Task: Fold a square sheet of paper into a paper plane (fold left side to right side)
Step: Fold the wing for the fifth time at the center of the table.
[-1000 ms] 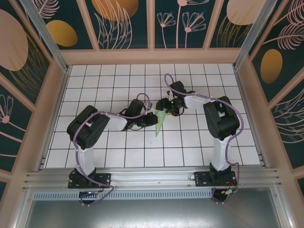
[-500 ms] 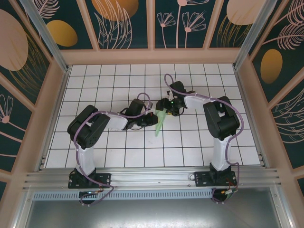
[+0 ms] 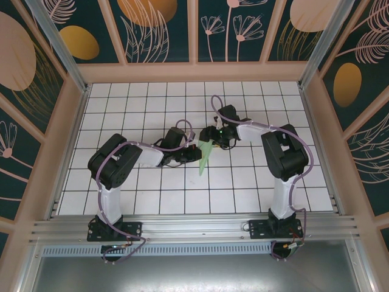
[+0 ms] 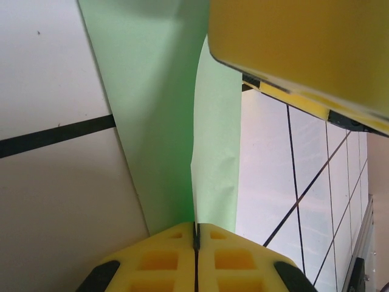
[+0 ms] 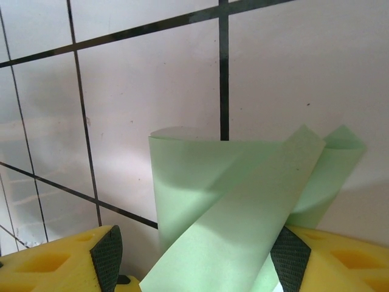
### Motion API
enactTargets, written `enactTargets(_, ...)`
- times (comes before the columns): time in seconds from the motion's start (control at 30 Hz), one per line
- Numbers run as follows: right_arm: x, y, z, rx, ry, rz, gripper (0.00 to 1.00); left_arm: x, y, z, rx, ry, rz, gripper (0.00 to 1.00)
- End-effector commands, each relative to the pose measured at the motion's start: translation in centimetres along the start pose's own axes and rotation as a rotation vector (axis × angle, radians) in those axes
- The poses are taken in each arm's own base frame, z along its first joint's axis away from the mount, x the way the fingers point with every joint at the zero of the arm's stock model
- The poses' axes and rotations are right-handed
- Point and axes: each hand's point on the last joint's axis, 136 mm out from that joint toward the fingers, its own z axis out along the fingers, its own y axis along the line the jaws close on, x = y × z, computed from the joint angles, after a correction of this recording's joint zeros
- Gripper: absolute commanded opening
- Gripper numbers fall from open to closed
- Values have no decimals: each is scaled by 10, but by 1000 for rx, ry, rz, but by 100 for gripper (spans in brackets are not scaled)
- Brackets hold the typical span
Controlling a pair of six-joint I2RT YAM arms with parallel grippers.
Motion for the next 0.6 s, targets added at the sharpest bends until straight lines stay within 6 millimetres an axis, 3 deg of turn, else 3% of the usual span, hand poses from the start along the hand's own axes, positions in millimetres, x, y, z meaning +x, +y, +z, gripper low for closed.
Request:
enactTargets(0.0, -12, -23, -6, 42, -77, 19, 72, 9, 25, 7, -56, 22, -30, 6)
enactTargets(0.2, -18, -20, -31, 39, -132, 21, 72, 11, 29, 9, -65, 29, -39, 6)
enactTargets(0.37, -5, -18, -25, 1, -97, 31, 69, 8, 24, 8, -47, 20, -35, 6)
enactTargets(0.57, -4, -7, -16, -83, -77, 48, 69, 2, 9, 7, 9, 6, -20, 6)
